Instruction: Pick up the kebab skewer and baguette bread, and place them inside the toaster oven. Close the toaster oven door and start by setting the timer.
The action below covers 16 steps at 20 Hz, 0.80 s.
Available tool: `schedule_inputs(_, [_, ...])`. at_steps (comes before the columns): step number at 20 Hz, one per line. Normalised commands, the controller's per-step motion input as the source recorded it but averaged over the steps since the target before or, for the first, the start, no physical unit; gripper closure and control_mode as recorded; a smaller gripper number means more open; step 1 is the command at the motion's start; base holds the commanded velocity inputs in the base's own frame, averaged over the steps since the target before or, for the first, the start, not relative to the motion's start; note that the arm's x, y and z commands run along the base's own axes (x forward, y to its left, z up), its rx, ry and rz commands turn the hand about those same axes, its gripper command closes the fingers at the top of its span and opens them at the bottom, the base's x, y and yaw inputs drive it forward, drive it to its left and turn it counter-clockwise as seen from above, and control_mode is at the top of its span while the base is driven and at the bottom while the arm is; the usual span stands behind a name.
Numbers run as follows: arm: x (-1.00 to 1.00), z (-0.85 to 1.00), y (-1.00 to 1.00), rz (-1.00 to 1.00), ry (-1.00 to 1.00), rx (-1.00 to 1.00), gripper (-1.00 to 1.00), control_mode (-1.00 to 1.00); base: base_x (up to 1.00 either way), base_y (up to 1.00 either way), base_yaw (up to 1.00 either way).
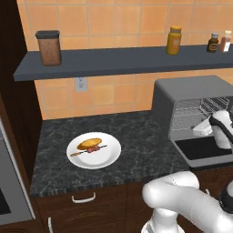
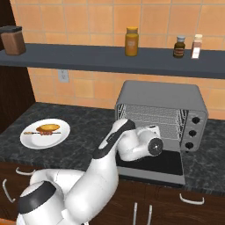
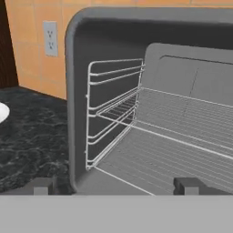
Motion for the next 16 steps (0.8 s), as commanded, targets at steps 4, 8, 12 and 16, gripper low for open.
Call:
schedule_inputs(4, [0.4,-0.35,-0.3,0.01,-0.03,0.18,-1.0,-1.0,0.0,0.0,0.0])
schedule_inputs(8, [0.44,-0.25,-0.27,0.0,-0.01,0.13,-1.0,-1.0,0.0,0.0,0.0])
schedule_inputs(12, [0.4,-0.31,-0.12,0.0,0.0,0.03,-1.0,-1.0,0.0,0.0,0.0])
schedule_inputs(16, [0.59,-0.24,-0.05,0.0,0.0,0.0,-1.0,-1.0,0.0,0.0,0.0])
